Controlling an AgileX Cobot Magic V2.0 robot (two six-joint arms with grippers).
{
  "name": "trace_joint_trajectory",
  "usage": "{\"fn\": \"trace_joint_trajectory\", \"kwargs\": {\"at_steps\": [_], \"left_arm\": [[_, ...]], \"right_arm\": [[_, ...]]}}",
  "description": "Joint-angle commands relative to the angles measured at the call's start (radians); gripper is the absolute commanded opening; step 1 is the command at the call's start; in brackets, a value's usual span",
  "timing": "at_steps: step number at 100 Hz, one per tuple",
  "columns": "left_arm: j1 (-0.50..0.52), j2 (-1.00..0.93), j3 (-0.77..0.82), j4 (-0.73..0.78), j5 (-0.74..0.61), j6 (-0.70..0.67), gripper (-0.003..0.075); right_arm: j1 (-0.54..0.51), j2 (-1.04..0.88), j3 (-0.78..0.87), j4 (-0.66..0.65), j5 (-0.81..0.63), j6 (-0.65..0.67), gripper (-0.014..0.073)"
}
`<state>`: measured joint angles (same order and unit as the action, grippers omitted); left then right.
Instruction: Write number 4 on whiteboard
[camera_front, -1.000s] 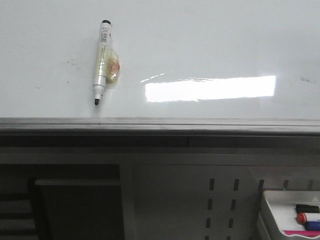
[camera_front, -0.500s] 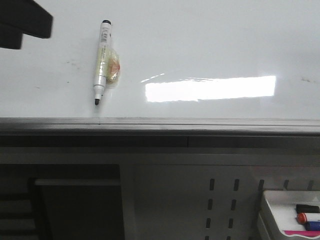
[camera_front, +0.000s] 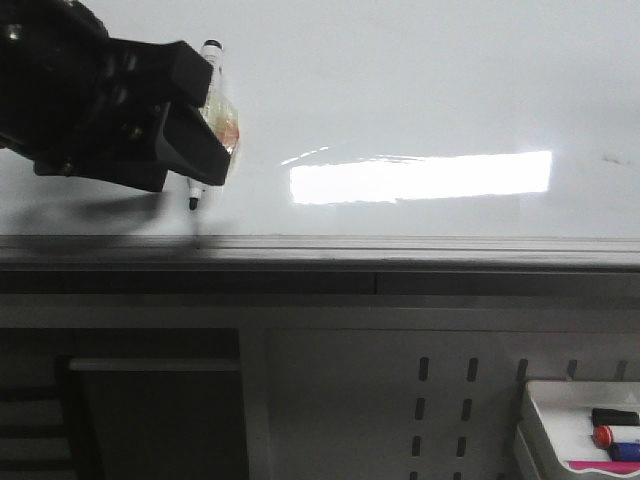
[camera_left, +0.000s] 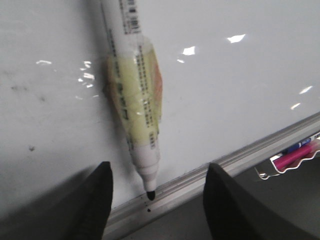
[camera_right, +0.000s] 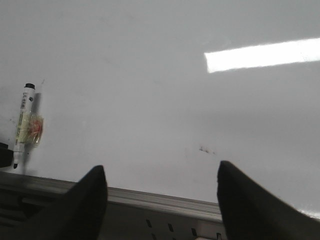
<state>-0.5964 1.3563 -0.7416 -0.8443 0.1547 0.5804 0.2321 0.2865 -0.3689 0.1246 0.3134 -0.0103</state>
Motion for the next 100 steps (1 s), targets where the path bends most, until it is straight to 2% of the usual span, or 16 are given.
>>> {"fn": "trace_joint_trajectory", "kwargs": {"at_steps": [1,6,15,22,33,40,52,59,70,77,86,93,100], "left_arm": [[-0.006,0.003,-0.036,-0.016,-0.079,0.002,0.0366],[-0.006,0.016,-0.036,-0.016,-0.101,0.002,0.036],[-0.006,0.03,-0.036,-0.016,-0.125,0.002,0.0295],[-0.006,0.031,-0.036,-0.016,-0.125,0.002,0.0195],[-0.006,0.031,-0.036,-0.016,-0.111,0.002,-0.0023],[-0.006,0.031,-0.039,-0.016,-0.097,0.002,-0.002],[-0.009,0.006,-0.053,0.011,0.009,0.026,-0.002],[-0.024,-0.031,-0.061,0.052,0.078,0.113,-0.002],[-0.07,-0.107,-0.061,0.103,0.156,0.323,-0.002],[-0.106,-0.156,-0.061,0.131,0.208,0.475,-0.002],[-0.155,-0.211,-0.061,0.135,0.263,0.663,-0.002],[-0.184,-0.238,-0.061,0.135,0.274,0.732,-0.002],[-0.206,-0.252,-0.061,0.135,0.273,0.745,-0.002]], "right_arm": [[0.0,0.017,-0.039,0.002,-0.071,-0.01,0.0427],[0.0,0.017,-0.039,0.002,-0.071,-0.01,0.0427],[0.0,0.017,-0.039,0.002,-0.069,-0.01,0.0427],[0.0,0.017,-0.042,0.002,-0.064,-0.01,0.0427],[0.0,0.017,-0.053,0.003,-0.047,-0.01,0.0427],[0.005,0.017,-0.068,0.003,-0.032,-0.01,0.0423],[0.05,0.018,-0.102,0.006,-0.01,-0.032,0.0381],[0.102,0.029,-0.131,0.032,0.032,-0.112,0.0339],[0.204,0.075,-0.182,0.09,0.11,-0.269,0.03],[0.271,0.11,-0.203,0.109,0.145,-0.324,0.0301],[0.353,0.155,-0.215,0.109,0.149,-0.333,0.0317],[0.418,0.192,-0.222,0.109,0.149,-0.333,0.0361],[0.477,0.232,-0.227,0.109,0.14,-0.333,0.0421]]}}
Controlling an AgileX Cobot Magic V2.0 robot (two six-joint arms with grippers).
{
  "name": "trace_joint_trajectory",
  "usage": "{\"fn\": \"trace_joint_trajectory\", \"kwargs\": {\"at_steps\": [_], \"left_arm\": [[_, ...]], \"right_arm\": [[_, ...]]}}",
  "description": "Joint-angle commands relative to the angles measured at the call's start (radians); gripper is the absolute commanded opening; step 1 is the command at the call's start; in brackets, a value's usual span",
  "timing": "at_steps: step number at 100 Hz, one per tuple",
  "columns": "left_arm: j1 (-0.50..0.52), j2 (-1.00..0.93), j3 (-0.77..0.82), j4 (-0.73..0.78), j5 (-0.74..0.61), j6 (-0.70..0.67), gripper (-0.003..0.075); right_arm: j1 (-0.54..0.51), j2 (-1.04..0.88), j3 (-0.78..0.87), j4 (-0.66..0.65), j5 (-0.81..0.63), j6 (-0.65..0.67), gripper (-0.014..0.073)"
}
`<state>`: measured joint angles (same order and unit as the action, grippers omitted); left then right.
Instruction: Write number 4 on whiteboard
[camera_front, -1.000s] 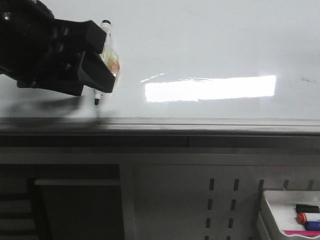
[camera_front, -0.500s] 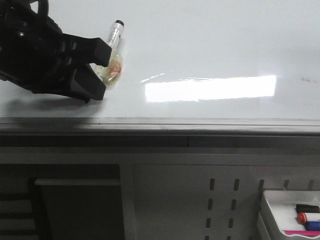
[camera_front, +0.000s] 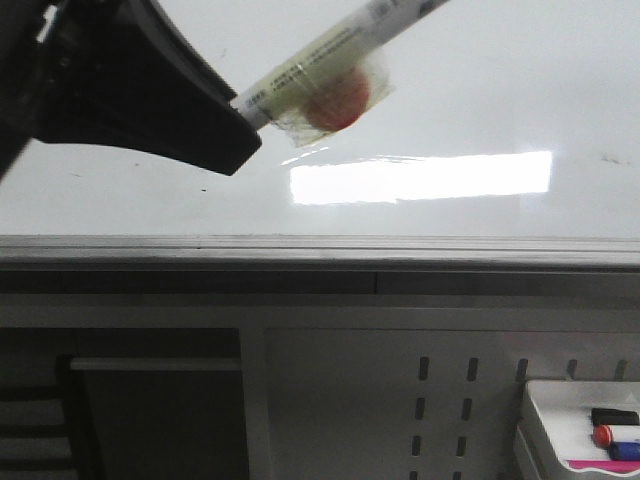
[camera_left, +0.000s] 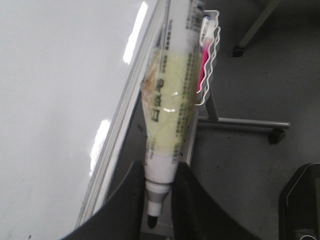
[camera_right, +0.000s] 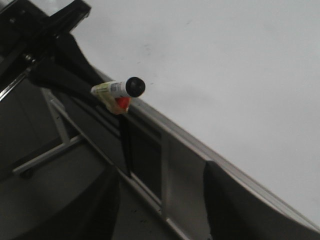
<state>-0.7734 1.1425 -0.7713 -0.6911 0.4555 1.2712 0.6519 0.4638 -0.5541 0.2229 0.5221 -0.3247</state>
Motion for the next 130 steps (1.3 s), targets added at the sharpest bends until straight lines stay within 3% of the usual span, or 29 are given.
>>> {"fn": "trace_joint_trajectory", "kwargs": {"at_steps": [1,11,36,109,119,130], "left_arm": [[-0.032,-0.041,-0.032,-0.018,-0.028,0.054,-0.002],[-0.056,-0.045,-0.032,-0.018,-0.012,0.054,-0.002],[-0.123,-0.045,-0.032,-0.018,0.023,0.137,-0.002],[-0.132,-0.045,-0.032,-0.023,0.019,0.137,-0.002],[-0.132,-0.045,-0.032,-0.023,0.019,0.137,-0.002],[-0.132,-0.045,-0.032,-0.023,0.019,0.137,-0.002]], "right_arm": [[0.069,0.059,-0.042,0.011,-0.071,-0.018,0.0432],[0.137,0.121,-0.042,0.011,-0.112,-0.018,0.0478],[0.236,0.228,-0.042,0.021,-0.267,-0.018,0.0478],[0.278,0.435,-0.042,0.114,-0.404,-0.018,0.0477],[0.278,0.442,-0.042,0.114,-0.406,-0.018,0.0444],[0.278,0.442,-0.042,0.128,-0.408,-0.018,0.0345]]}}
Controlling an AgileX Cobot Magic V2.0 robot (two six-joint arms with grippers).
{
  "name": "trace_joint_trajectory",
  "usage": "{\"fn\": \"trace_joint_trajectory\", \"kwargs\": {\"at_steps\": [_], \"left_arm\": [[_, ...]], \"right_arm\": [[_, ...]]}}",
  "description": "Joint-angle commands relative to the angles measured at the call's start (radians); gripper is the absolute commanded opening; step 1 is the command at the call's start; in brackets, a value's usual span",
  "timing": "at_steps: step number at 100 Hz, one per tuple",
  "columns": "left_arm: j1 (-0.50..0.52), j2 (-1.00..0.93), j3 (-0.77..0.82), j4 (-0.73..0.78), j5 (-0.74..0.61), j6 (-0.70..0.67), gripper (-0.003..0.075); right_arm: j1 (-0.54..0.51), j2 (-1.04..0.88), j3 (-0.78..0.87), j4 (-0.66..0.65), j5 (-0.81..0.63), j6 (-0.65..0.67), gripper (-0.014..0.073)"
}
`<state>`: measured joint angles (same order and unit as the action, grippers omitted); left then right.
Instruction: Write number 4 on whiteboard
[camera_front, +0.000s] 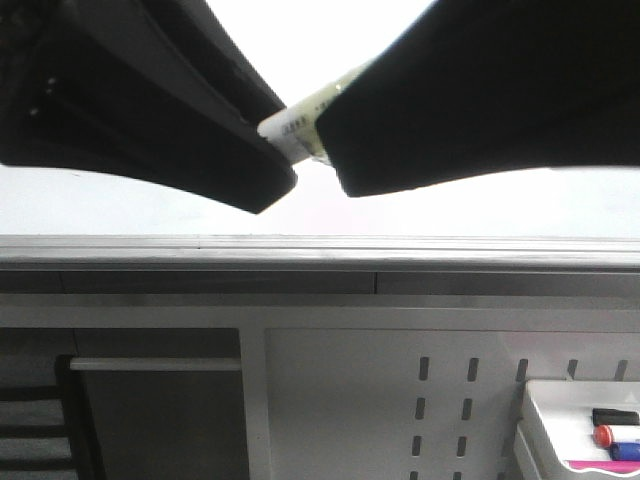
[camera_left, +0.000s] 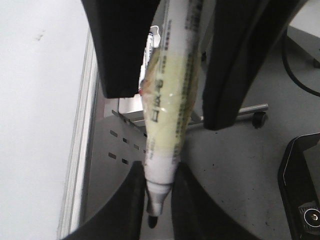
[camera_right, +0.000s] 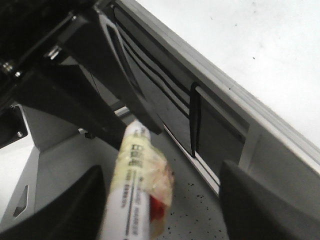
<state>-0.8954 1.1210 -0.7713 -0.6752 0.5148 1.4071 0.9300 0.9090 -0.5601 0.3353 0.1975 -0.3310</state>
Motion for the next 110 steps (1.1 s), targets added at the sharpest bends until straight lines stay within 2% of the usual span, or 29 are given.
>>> {"fn": "trace_joint_trajectory", "kwargs": {"at_steps": [1,24,39,44,49,56,57,58,62,63,68,72,78,98,110], "left_arm": [[-0.01,-0.023,-0.032,-0.038,-0.04,0.001,-0.002],[-0.01,-0.023,-0.032,-0.045,-0.04,0.001,-0.002],[-0.01,-0.023,-0.032,-0.055,-0.04,-0.001,-0.0018],[-0.01,-0.023,-0.032,-0.066,-0.04,-0.001,-0.0004],[-0.01,-0.023,-0.032,-0.071,-0.04,-0.001,0.0041],[-0.01,-0.023,-0.032,-0.07,-0.04,-0.011,0.0153],[-0.01,-0.023,-0.032,-0.07,-0.041,-0.014,0.0194],[-0.01,-0.023,-0.032,-0.071,-0.043,-0.013,0.0194],[-0.008,-0.023,-0.032,-0.081,-0.045,-0.018,0.0295],[-0.008,-0.023,-0.032,-0.083,-0.045,-0.018,0.0295],[-0.008,-0.023,-0.032,-0.09,-0.058,-0.03,0.04],[-0.008,-0.025,-0.032,-0.09,-0.074,-0.051,0.0459],[-0.007,-0.037,-0.032,-0.09,-0.093,-0.07,0.0506],[0.055,-0.162,-0.028,-0.092,-0.119,-0.207,0.051],[0.156,-0.294,-0.005,-0.092,-0.119,-0.359,0.0449]], "right_arm": [[0.0,-0.003,-0.036,0.016,-0.083,-0.012,0.0338],[0.0,-0.003,-0.036,0.02,-0.083,-0.012,0.0115],[0.0,-0.003,-0.036,0.02,-0.083,-0.012,-0.0071],[0.0,-0.003,-0.036,0.015,-0.083,-0.012,-0.0071],[0.0,-0.003,-0.036,0.007,-0.083,-0.012,-0.0071],[0.0,-0.003,-0.036,-0.004,-0.082,-0.012,-0.0071],[0.0,-0.003,-0.036,-0.004,-0.082,-0.012,-0.0071],[0.0,-0.003,-0.034,-0.007,-0.08,-0.012,-0.0071],[0.0,-0.003,-0.032,-0.01,-0.08,-0.012,-0.0071],[0.0,-0.003,-0.032,-0.01,-0.08,-0.012,-0.0071],[0.0,-0.003,-0.024,-0.012,-0.08,-0.012,-0.0071],[0.0,-0.003,-0.016,-0.014,-0.084,-0.012,-0.0071],[0.0,-0.003,-0.005,-0.014,-0.086,-0.012,-0.0071],[-0.009,-0.011,0.016,-0.014,-0.108,-0.012,-0.007],[-0.038,-0.011,0.016,-0.022,-0.146,-0.012,-0.006]]}}
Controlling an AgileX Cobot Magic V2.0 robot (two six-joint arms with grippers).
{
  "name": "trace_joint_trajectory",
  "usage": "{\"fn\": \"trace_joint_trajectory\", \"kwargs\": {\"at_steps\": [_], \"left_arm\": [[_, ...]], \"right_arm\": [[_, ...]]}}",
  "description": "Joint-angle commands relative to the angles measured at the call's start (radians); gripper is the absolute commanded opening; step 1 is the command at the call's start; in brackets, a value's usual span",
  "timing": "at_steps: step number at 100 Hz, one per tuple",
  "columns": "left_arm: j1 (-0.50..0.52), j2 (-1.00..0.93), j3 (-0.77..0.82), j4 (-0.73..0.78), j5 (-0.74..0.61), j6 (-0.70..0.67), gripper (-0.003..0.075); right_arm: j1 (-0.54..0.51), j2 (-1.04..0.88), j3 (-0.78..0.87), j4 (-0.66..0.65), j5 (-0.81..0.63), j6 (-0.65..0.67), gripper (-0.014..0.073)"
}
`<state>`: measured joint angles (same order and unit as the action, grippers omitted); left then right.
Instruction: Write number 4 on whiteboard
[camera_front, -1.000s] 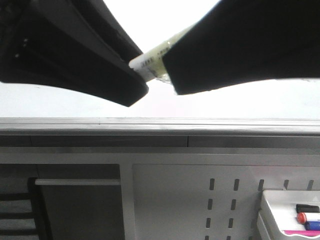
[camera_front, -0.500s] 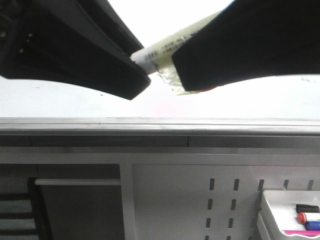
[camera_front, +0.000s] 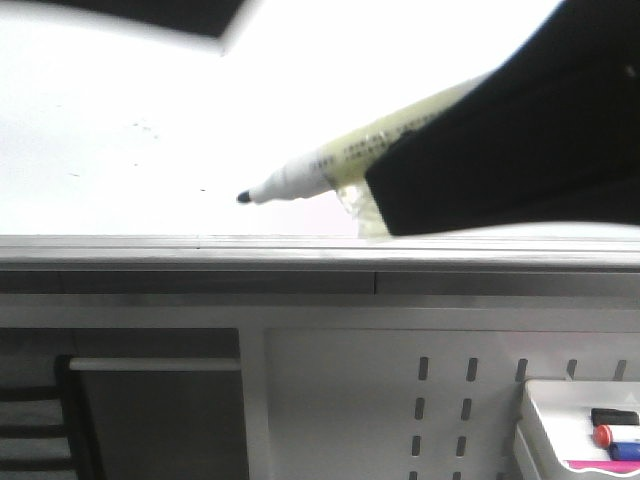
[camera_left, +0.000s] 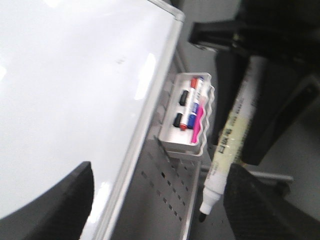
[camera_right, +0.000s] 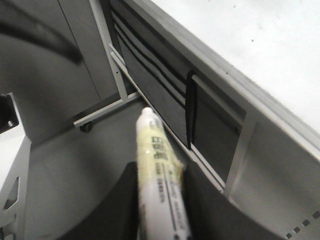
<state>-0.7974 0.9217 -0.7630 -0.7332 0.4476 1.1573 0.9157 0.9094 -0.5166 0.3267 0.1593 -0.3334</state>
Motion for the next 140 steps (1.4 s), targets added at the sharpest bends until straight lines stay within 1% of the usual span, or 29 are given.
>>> {"fn": "trace_joint_trajectory", "kwargs": {"at_steps": [1,12,24,40,49,55,68,86,101,140], "left_arm": [[0.064,-0.104,-0.012,-0.034,-0.052,-0.122,0.044],[0.164,-0.255,0.044,-0.034,-0.054,-0.212,0.0383],[0.265,-0.422,0.127,-0.034,-0.05,-0.295,0.0295],[0.355,-0.629,0.248,-0.034,-0.036,-0.32,0.0152],[0.387,-0.729,0.295,-0.034,-0.041,-0.344,0.0051],[0.404,-0.779,0.316,-0.034,-0.044,-0.344,-0.0022],[0.43,-0.844,0.334,-0.034,-0.046,-0.344,-0.002],[0.435,-0.847,0.334,-0.061,-0.048,-0.344,-0.002],[0.435,-0.847,0.334,-0.093,-0.048,-0.344,-0.002],[0.435,-0.847,0.334,-0.093,-0.048,-0.344,-0.002]], "right_arm": [[-0.028,-0.011,-0.027,-0.015,-0.11,-0.01,-0.006],[-0.068,-0.007,-0.027,-0.032,-0.153,-0.01,-0.006],[-0.118,0.013,-0.027,-0.057,-0.208,-0.01,-0.006],[-0.174,0.067,-0.045,-0.089,-0.257,-0.01,-0.006],[-0.204,0.103,-0.068,-0.089,-0.302,-0.01,-0.006],[-0.227,0.134,-0.098,-0.089,-0.304,-0.01,-0.006],[-0.273,0.204,-0.172,-0.089,-0.292,-0.01,-0.006],[-0.326,0.262,-0.229,-0.089,-0.29,-0.01,-0.006],[-0.359,0.288,-0.237,-0.089,-0.278,-0.01,-0.006],[-0.436,0.336,-0.24,-0.087,-0.278,-0.01,-0.006]]}}
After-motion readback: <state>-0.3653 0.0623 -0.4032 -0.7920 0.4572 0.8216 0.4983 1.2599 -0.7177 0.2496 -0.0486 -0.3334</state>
